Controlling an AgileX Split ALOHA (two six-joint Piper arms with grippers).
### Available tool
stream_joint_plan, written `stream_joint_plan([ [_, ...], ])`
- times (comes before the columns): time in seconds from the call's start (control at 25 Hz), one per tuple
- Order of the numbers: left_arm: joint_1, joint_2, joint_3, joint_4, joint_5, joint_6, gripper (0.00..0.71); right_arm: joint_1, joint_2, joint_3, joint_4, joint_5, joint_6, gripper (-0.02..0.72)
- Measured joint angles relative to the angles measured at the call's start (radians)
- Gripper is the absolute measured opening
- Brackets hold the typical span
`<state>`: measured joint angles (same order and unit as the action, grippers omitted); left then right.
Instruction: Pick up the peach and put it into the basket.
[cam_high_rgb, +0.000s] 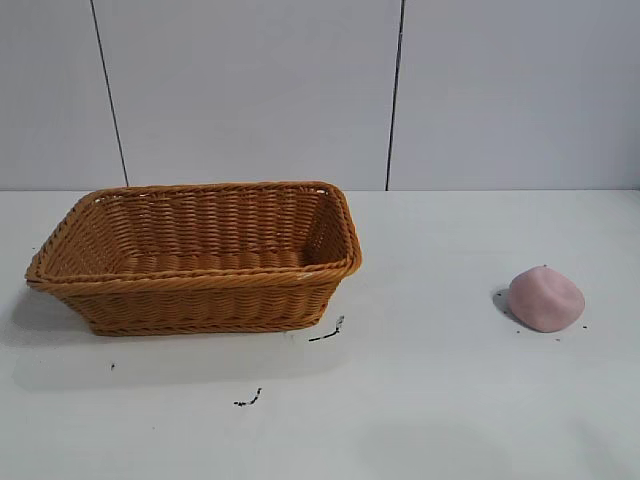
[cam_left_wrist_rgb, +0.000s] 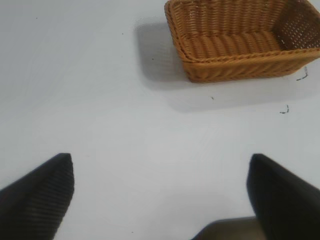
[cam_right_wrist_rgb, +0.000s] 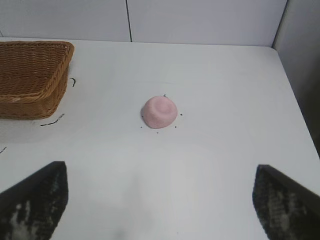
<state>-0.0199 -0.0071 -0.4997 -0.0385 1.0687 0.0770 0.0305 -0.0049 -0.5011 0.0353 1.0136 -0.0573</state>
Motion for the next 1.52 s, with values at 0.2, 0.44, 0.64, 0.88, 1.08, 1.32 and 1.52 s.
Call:
stream_joint_plan([
  [0.2,0.000,0.000,0.000,0.000,0.000,0.000,0.692,0.000,0.000,0.000,0.000,0.000,0.000,0.689],
  [0.44,0.000,0.000,0.000,0.000,0.000,0.000,0.692,0.000,0.176,-0.064,0.000,-0.007,0.000,0.689],
  [0.64,0.000,0.000,0.000,0.000,0.000,0.000,0.692,0.000,0.559,-0.175,0.000,-0.063,0.000,0.689],
  [0.88,0.000,0.000,0.000,0.000,0.000,0.000,0.692,0.000,1.051,-0.326,0.000,-0.091,0.000,0.689],
  [1.08,0.000,0.000,0.000,0.000,0.000,0.000,0.692,0.000,1.401,-0.498,0.000,-0.095,0.000,0.689],
  [1.32,0.000,0.000,0.000,0.000,0.000,0.000,0.692,0.000,1.694,-0.704,0.003,-0.097,0.001,0.689],
  [1.52,0.000,0.000,0.000,0.000,0.000,0.000,0.692,0.000,1.846,-0.818,0.008,-0.097,-0.004,0.689],
])
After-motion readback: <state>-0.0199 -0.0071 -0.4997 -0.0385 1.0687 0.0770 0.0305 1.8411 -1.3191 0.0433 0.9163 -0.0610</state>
